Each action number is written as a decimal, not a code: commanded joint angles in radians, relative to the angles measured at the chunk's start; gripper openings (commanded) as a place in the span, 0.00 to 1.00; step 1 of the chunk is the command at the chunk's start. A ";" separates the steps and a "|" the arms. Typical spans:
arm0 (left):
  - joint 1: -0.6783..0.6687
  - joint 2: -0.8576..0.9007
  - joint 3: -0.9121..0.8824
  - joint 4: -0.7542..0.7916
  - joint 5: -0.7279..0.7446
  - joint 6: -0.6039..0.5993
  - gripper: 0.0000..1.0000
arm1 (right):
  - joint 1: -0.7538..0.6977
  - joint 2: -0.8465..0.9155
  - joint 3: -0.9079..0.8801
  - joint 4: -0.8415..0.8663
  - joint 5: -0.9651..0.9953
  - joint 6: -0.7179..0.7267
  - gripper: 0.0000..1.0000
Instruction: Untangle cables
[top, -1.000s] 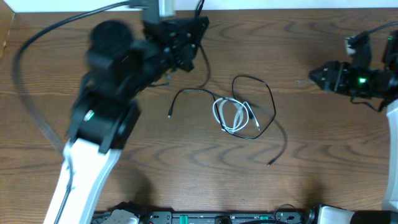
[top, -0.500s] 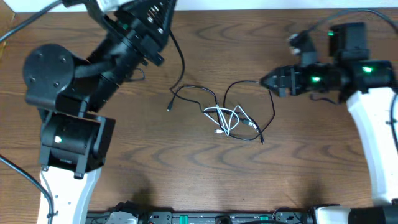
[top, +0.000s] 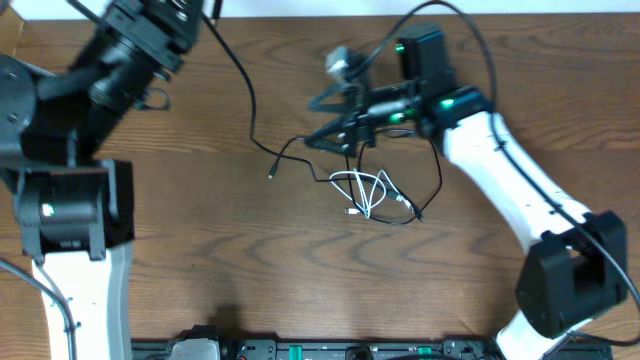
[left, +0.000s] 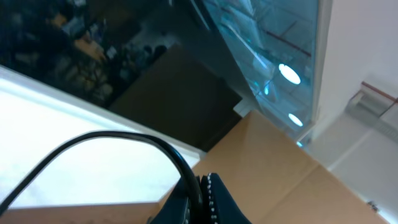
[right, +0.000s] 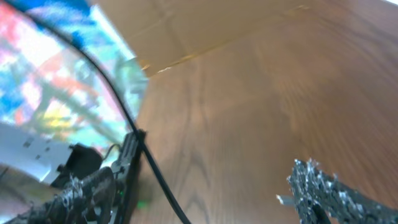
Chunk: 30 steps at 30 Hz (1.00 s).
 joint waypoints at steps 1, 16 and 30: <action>0.074 0.062 0.017 0.076 0.201 -0.195 0.08 | 0.077 0.029 0.006 0.098 -0.057 0.085 0.85; 0.095 0.127 0.017 0.159 0.293 -0.297 0.08 | 0.211 0.091 0.006 0.228 0.074 0.213 0.55; 0.095 0.140 0.016 0.103 0.381 -0.217 0.17 | 0.101 0.089 0.007 0.050 0.259 0.317 0.01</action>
